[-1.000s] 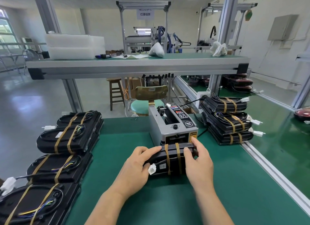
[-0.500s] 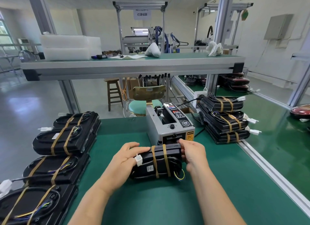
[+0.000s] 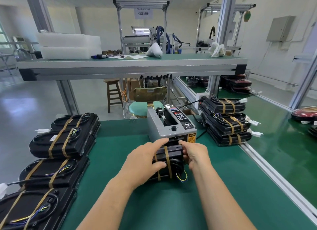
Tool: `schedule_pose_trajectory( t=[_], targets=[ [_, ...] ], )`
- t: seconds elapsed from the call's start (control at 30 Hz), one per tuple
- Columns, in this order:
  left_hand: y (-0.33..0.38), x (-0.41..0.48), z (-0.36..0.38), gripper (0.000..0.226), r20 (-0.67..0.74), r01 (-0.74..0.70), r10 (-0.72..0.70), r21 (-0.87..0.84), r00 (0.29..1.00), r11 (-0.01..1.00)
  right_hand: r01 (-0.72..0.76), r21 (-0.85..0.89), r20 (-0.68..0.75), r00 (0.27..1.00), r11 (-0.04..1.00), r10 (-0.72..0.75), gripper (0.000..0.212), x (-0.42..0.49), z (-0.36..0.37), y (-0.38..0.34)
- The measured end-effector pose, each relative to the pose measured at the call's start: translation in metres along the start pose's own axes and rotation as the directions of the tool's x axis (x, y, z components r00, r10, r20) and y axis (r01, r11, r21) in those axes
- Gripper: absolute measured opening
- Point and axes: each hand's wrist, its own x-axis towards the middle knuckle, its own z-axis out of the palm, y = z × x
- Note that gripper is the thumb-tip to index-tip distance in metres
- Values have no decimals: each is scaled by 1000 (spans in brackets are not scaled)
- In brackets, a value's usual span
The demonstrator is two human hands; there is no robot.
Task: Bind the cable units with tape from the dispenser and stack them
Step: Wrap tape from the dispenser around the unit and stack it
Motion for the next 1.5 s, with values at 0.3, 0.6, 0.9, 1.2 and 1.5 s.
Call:
schedule_pose_trajectory(
  t=[0.3, 0.6, 0.9, 1.2, 1.5],
  targets=[
    [-5, -2, 2, 49, 7, -6, 6, -29, 1000, 1000, 38, 16, -108, 994, 999, -36, 13, -6, 11, 4],
    [-1, -7, 5, 39, -19, 39, -41, -93, 999, 995, 76, 170, -92, 994, 983, -61, 22, -33, 4, 3],
    [2, -5, 8, 39, 23, 50, -51, 39, 998, 998, 130, 289, 57, 987, 949, -153, 19, -73, -12, 6],
    [5, -8, 10, 39, 24, 52, -54, 82, 998, 995, 204, 236, -19, 978, 950, -206, 10, -77, -8, 12],
    [5, -9, 10, 40, 17, 41, -43, 87, 999, 995, 213, 214, -29, 977, 953, -212, 10, -73, -8, 20]
  ],
)
